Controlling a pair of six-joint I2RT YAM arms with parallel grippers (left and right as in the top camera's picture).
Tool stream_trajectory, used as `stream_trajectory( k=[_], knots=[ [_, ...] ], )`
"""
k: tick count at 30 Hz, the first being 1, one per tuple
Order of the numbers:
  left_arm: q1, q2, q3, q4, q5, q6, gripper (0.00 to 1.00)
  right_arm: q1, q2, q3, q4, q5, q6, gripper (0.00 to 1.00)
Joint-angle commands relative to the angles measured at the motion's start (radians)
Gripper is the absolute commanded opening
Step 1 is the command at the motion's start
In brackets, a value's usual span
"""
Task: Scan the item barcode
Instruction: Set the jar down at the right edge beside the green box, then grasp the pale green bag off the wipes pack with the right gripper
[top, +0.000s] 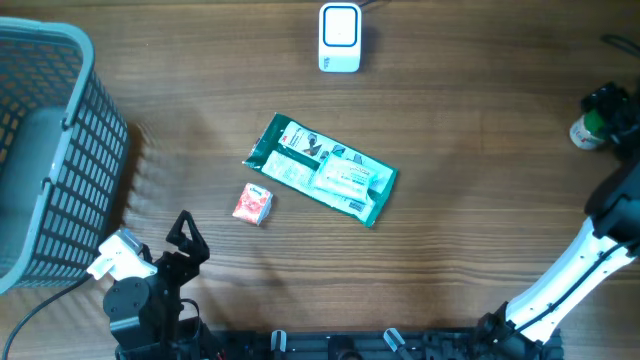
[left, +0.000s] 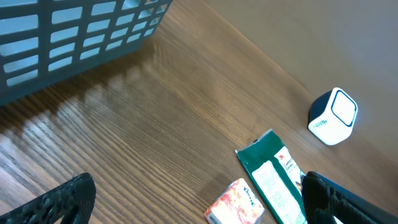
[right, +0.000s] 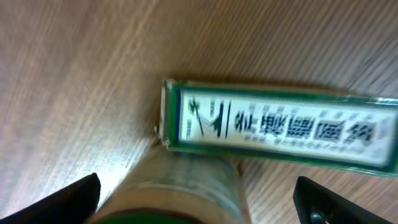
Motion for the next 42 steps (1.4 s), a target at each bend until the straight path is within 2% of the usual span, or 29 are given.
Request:
stream_trajectory(
  k=[1,4,7,12,17,21,26,28,32,35,38,42],
  knots=[
    [0.002,-0.005,-0.001,0.002,-0.007,-0.006,1.00,0.036,-0.034,0.163,-0.069,-0.100,-0.017,0.99],
    [0.002,-0.006,-0.001,0.002,-0.007,-0.006,1.00,0.084,-0.128,0.299,-0.169,-0.104,0.005,0.99],
    [0.002,-0.005,-0.001,0.002,-0.007,-0.006,1.00,0.158,-0.224,0.315,-0.227,-0.145,0.044,1.00],
    [0.002,-0.006,-0.001,0.002,-0.007,-0.006,1.00,0.399,-0.258,0.311,-0.363,-0.197,0.009,0.99],
    [0.002,-0.006,-0.001,0.002,-0.007,-0.006,1.00,0.724,-0.257,0.265,-0.533,-0.177,-0.056,0.99],
    [0.002,-0.006,-0.001,0.002,-0.007,-0.006,1.00,0.982,-0.257,0.150,-0.534,-0.006,-0.050,0.99],
    [0.002,-0.006,-0.001,0.002,-0.007,-0.006,1.00,1.224,-0.257,-0.170,-0.314,0.134,-0.033,1.00],
    [0.002,-0.005,-0.001,0.002,-0.007,-0.006,1.00,1.262,-0.257,-0.263,-0.248,0.136,-0.032,1.00],
    [0.002,-0.006,-0.001,0.002,-0.007,-0.006,1.00,1.296,-0.259,-0.296,-0.255,0.226,0.026,1.00],
    [0.002,-0.006,-0.001,0.002,-0.007,-0.006,1.00,1.270,-0.286,-0.296,-0.288,0.111,0.122,0.99],
    [0.002,-0.006,-0.001,0.002,-0.007,-0.006,1.00,1.204,-0.357,-0.296,-0.304,-0.066,0.121,1.00],
    [0.002,-0.006,-0.001,0.002,-0.007,-0.006,1.00,1.105,-0.531,-0.297,-0.401,-0.076,0.092,1.00]
  ],
)
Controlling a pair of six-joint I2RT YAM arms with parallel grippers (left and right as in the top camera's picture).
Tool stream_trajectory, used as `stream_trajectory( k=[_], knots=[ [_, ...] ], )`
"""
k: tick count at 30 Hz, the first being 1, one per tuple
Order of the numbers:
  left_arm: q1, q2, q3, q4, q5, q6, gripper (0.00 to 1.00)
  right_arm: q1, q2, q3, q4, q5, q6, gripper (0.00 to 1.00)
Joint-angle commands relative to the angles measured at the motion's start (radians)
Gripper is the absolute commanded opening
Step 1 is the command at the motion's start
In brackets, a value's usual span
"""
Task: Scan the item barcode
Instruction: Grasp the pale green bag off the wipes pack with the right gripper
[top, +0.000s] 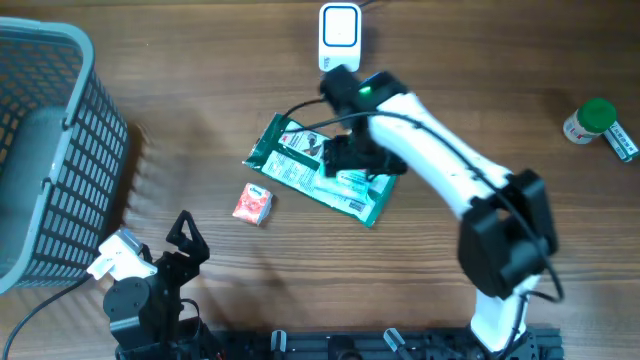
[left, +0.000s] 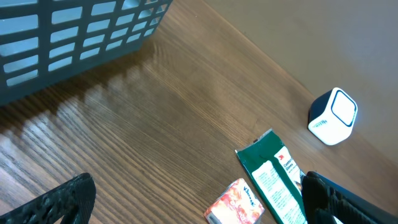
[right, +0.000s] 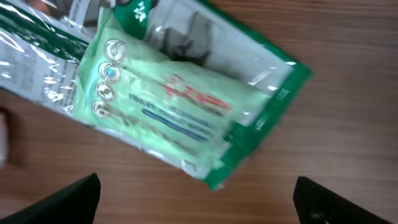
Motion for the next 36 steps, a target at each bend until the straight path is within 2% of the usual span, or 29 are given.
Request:
stream_trajectory(
  k=[1,3,5,8,11,14,20,26,28,31,34,36],
  knots=[
    [0.002,-0.005,-0.001,0.002,-0.007,-0.006,1.00,-0.068,-0.211,0.001,-0.062,-0.008,-0.005,1.00],
    [0.002,-0.005,-0.001,0.002,-0.007,-0.006,1.00,-0.097,-0.370,-0.073,-0.031,-0.001,-0.029,1.00],
    [0.002,-0.006,-0.001,0.002,-0.007,-0.006,1.00,-0.118,-0.522,-0.233,0.077,-0.064,-0.047,1.00],
    [0.002,-0.006,-0.001,0.002,-0.007,-0.006,1.00,-0.158,-0.694,-0.602,0.462,-0.364,-0.034,1.00],
    [0.002,-0.006,-0.001,0.002,-0.007,-0.006,1.00,-0.185,-0.674,-0.821,0.752,-0.519,0.050,1.00],
    [0.002,-0.006,-0.001,0.002,-0.007,-0.006,1.00,-0.187,-0.554,-0.828,0.866,-0.529,0.072,1.00],
    [0.002,-0.006,-0.001,0.002,-0.007,-0.006,1.00,-0.187,-0.346,-0.828,0.962,-0.562,0.108,0.99],
    [0.002,-0.005,-0.001,0.002,-0.007,-0.006,1.00,-0.199,-0.288,-0.828,1.023,-0.510,0.134,0.99],
    [0.002,-0.005,-0.001,0.002,-0.007,-0.006,1.00,-0.203,-0.253,-0.828,1.026,-0.509,0.134,0.92],
    [0.002,-0.006,-0.001,0.002,-0.007,-0.006,1.00,-0.203,-0.196,-0.828,1.028,-0.513,0.152,0.86],
    [0.002,-0.006,-0.001,0.002,-0.007,-0.006,1.00,-0.204,-0.156,-0.828,1.049,-0.513,0.192,0.70],
    [0.002,-0.005,-0.001,0.002,-0.007,-0.006,1.00,-0.204,-0.152,-0.828,1.053,-0.512,0.194,0.53]
  ],
)
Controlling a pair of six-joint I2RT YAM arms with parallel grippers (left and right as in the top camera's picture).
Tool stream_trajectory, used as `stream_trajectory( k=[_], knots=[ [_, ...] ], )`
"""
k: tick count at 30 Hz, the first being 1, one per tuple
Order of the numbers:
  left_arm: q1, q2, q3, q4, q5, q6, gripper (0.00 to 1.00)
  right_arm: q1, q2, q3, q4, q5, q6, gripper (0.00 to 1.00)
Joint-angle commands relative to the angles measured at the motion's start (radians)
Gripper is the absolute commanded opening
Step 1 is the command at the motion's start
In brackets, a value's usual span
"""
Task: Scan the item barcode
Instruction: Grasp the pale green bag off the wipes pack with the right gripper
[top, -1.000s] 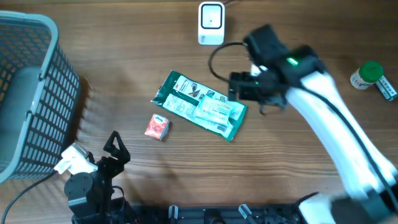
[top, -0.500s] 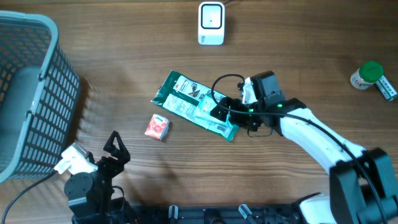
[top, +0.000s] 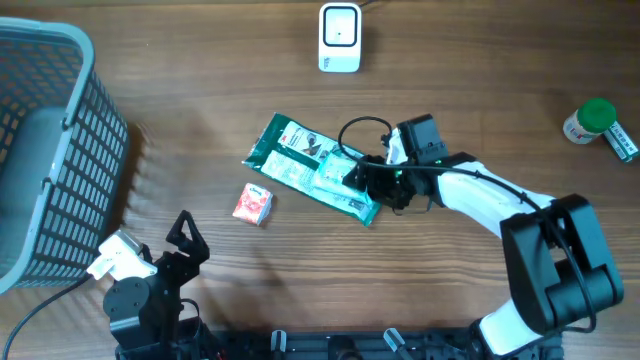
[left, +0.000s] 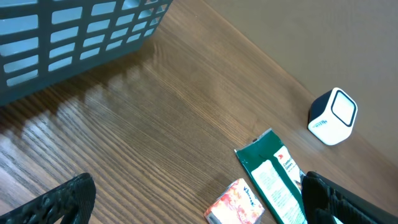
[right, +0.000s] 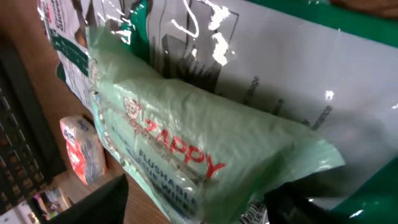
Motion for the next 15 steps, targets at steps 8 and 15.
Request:
stream_trajectory(
  k=[8,15],
  knots=[
    [0.002,-0.006,-0.001,0.002,-0.007,-0.006,1.00,-0.042,0.011,0.028,-0.051,-0.059,0.014,0.04],
    [0.002,-0.005,-0.001,0.002,-0.007,-0.006,1.00,-0.322,-0.240,0.047,-0.540,-0.279,0.373,0.04]
  ],
)
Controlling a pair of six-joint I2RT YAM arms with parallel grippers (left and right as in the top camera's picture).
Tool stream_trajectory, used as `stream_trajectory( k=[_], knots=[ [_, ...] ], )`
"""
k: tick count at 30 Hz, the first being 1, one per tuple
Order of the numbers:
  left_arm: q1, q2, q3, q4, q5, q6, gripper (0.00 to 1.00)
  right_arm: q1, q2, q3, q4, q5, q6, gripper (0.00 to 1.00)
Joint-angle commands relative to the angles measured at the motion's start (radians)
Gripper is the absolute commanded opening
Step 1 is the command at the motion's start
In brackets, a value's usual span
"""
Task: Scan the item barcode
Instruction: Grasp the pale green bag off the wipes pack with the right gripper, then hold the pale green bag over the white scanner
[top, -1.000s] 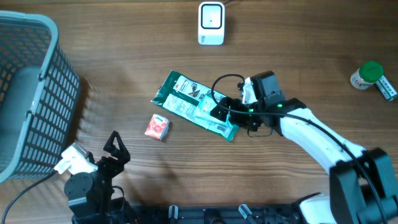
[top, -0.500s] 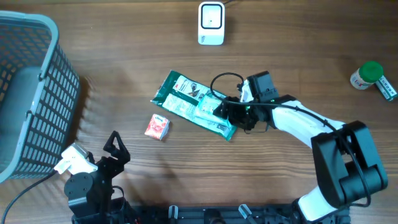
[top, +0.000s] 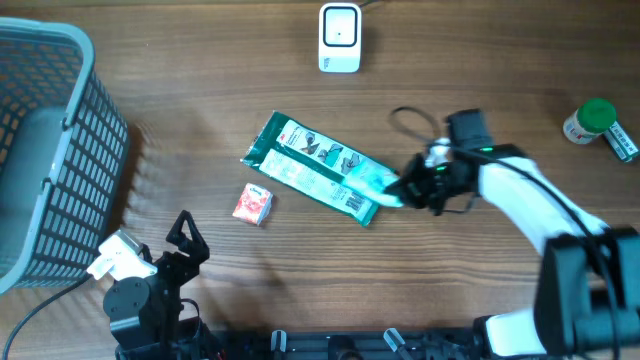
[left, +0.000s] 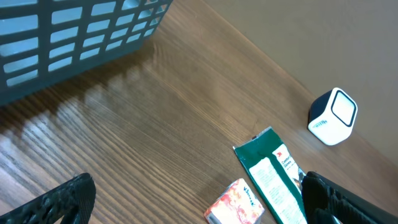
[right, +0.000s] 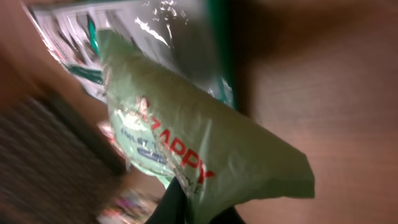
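A shiny green-edged packet (top: 310, 165) lies mid-table, with a pale green "ZAPPY" wipes pack (right: 205, 146) at its right end. My right gripper (top: 405, 190) is shut on that pale green end (top: 378, 181); its dark fingers (right: 177, 205) pinch the wrapper from below. The white scanner (top: 340, 38) stands at the far edge, also seen from the left wrist as the scanner (left: 334, 116). My left gripper (top: 186, 238) rests open at the near left, its fingers (left: 68, 199) wide apart, empty. No barcode shows.
A small red-and-white tissue pack (top: 253, 203) lies left of the packet. A grey slatted basket (top: 60, 150) fills the left side. A green-capped bottle (top: 590, 120) and a small box (top: 622, 145) sit at the far right.
My right gripper was open around the packet's right end; now it is shut on the pale green pack and sits further right. The left arm is unchanged.
My right gripper was first at the far right by the bottle and box. Then it hung over the green packet mid-table. Then it was low at the packet's right end, open. Now it grips the pale green pack there.
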Motion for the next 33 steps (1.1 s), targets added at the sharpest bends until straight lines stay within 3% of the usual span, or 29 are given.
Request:
stream_trajectory(
  k=[1,5,8,10,13,17,23,33],
  knots=[
    [0.002,-0.005,-0.001,0.003,-0.007,-0.006,1.00,-0.095,-0.082,0.010,-0.140,-0.162,0.221,0.04],
    [0.002,-0.006,-0.001,0.003,-0.007,-0.006,1.00,-0.141,-0.085,0.010,-0.330,-0.341,0.283,0.04],
    [0.002,-0.006,-0.001,0.003,-0.007,-0.006,1.00,-0.140,-0.085,0.009,-0.456,-0.356,0.281,0.04],
    [0.002,-0.005,-0.001,0.003,-0.007,-0.006,1.00,-0.140,-0.085,0.009,-0.530,-0.367,0.191,0.04],
    [0.002,-0.005,-0.001,0.003,-0.007,-0.006,1.00,-0.140,-0.085,0.009,-0.687,-0.369,0.245,0.04],
    [0.002,-0.006,-0.001,0.003,-0.007,-0.006,1.00,-0.140,-0.084,0.009,-0.710,-0.371,0.366,0.05],
    [0.002,-0.005,-0.001,0.003,-0.007,-0.006,1.00,-0.141,-0.084,0.009,-0.913,-0.390,0.245,0.04],
    [0.002,-0.006,-0.001,0.003,-0.007,-0.006,1.00,-0.140,-0.083,0.009,-0.919,-0.389,0.228,0.04]
  ],
)
